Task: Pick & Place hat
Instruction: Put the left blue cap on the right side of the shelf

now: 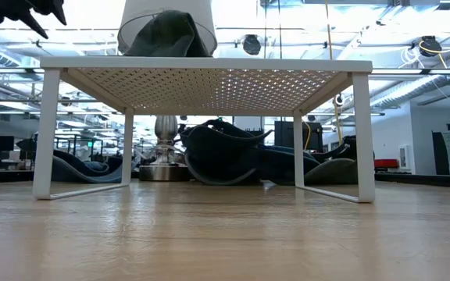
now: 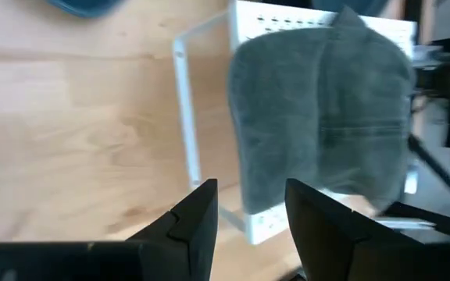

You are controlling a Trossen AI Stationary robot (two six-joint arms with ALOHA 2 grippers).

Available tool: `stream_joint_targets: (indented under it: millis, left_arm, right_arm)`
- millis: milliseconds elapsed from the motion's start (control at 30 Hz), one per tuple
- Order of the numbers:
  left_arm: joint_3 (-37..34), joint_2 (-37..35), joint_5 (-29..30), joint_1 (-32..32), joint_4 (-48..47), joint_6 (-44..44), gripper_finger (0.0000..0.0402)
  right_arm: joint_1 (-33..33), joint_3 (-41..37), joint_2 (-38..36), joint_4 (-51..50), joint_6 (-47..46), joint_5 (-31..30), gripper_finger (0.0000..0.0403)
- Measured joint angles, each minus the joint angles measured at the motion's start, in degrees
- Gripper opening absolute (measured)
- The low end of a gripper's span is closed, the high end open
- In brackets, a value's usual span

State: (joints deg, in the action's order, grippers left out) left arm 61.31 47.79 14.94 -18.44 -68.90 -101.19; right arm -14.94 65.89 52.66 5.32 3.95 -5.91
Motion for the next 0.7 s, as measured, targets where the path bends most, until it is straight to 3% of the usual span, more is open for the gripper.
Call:
stream_joint_targets:
  millis: [333,700]
  left_arm:
    - [10.4,10.9,0.6,0.4,-19.3,1.8,0.0152]
    - [10.1,12.9,-0.5,3.8,-21.2,-10.8,0.0152]
  right_arm:
    - [0.0,0.0,0.0,0.0,2.1,0.0,0.0208]
    - [0.0,0.0,0.0,0.0,6.2,0.0,0.0208]
